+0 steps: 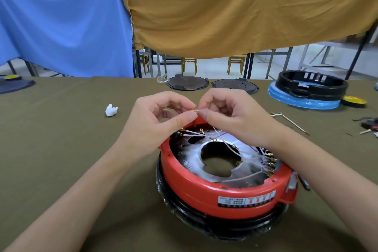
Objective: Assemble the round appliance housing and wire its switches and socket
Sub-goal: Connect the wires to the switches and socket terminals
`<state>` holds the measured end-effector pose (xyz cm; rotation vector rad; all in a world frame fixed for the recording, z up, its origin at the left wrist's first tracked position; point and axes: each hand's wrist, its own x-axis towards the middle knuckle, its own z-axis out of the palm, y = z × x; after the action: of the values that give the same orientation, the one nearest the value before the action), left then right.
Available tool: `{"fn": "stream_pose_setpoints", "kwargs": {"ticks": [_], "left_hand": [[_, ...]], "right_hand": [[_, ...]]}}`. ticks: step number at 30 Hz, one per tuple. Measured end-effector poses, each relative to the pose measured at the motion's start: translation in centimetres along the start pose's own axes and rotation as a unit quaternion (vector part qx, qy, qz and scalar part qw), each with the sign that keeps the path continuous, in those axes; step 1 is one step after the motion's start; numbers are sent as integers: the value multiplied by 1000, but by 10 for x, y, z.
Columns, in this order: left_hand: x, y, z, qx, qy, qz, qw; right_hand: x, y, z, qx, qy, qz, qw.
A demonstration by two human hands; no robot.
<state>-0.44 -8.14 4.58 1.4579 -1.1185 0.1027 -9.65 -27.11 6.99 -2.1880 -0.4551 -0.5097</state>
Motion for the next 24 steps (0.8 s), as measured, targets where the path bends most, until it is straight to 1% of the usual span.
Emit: {"fn": "stream_pose_setpoints", "kwargs": {"ticks": [4,6,12,19,24], "left_hand": [[0,3,2,-42,3,-3,999],[-1,4,2,-57,8,-6,998],[-1,5,3,-58,19,4,998],[0,4,3,-44,9,13,999],[-1,5,1,-48,21,11,999]], "right_hand": [[-2,-1,-1,-51,32,-36,998],[-2,-2,-1,-57,38,-44,997],[-3,-1,2,-59,17,-47,997],[-3,-1,1,-55,17,-48,997],[-3,-1,0,-62,13,-44,997]]}}
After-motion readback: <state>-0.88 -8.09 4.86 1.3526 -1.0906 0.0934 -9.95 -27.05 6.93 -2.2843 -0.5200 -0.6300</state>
